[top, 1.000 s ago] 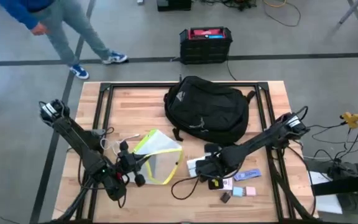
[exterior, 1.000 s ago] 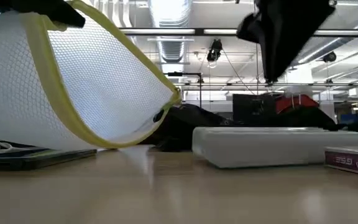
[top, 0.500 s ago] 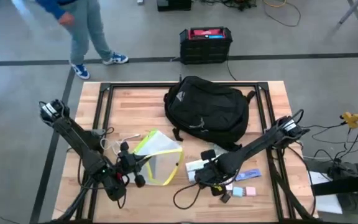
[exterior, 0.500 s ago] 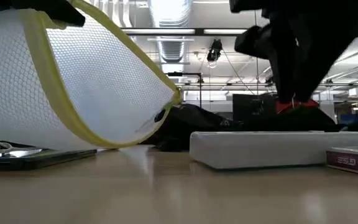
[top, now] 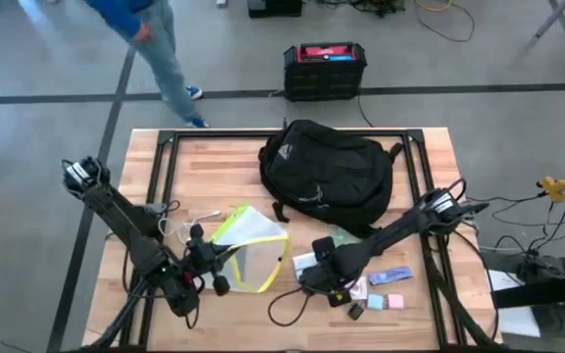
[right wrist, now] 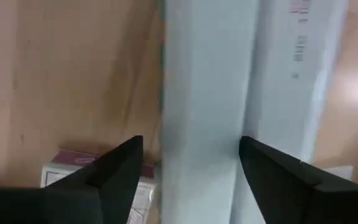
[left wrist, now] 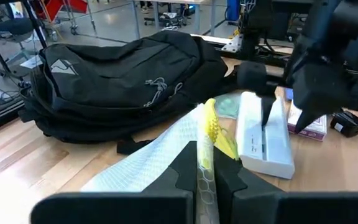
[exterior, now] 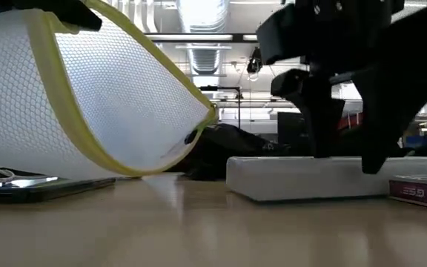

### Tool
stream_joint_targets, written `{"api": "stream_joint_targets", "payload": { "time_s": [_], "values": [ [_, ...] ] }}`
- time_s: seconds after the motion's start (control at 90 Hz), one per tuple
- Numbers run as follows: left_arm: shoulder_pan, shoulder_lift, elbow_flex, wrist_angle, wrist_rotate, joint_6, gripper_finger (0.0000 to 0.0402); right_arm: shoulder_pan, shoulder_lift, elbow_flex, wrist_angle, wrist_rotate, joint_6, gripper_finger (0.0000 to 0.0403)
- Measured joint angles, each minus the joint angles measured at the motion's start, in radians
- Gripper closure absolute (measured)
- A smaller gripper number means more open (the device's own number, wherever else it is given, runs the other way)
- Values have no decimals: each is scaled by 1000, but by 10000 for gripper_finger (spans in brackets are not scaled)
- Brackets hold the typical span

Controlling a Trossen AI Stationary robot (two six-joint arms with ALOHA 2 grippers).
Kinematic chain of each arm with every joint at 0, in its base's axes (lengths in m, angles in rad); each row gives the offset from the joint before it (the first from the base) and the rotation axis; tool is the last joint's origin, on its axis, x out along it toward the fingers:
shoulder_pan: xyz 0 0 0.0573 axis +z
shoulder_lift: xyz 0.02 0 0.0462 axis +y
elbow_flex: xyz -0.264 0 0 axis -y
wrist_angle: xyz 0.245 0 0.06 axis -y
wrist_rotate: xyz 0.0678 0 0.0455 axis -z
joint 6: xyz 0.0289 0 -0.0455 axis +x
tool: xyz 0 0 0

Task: Unpack backpack
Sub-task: Put the white medicine organizer into the yellow green zip bag

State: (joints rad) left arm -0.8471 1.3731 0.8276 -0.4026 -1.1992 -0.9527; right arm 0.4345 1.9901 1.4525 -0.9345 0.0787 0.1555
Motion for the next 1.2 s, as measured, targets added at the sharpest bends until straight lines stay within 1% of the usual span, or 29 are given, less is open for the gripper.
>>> {"api": "stream_joint_targets", "payload": {
  "time_s": [0.089,0.2,0.344,0.478,0.722,0.878,1.022,1.2],
  "values": [
    [0,0,0,0,1,0,402,-5,22,0,1,4,0,148],
    [0,0,0,-1,7,0,402,-6,41,3,6,17,0,164],
    [0,0,0,-1,7,0,402,-5,65,3,16,46,1,205],
    [0,0,0,0,7,0,402,-6,67,3,26,42,6,245],
    [0,0,-1,5,7,0,402,-3,39,1,23,45,27,246],
    [0,0,-1,7,7,0,402,1,20,-4,10,34,29,234],
    [0,0,-2,6,6,0,402,1,-4,-5,0,31,29,247],
    [0,0,-2,6,6,0,402,1,-27,-4,-32,34,29,253]
  ]
}}
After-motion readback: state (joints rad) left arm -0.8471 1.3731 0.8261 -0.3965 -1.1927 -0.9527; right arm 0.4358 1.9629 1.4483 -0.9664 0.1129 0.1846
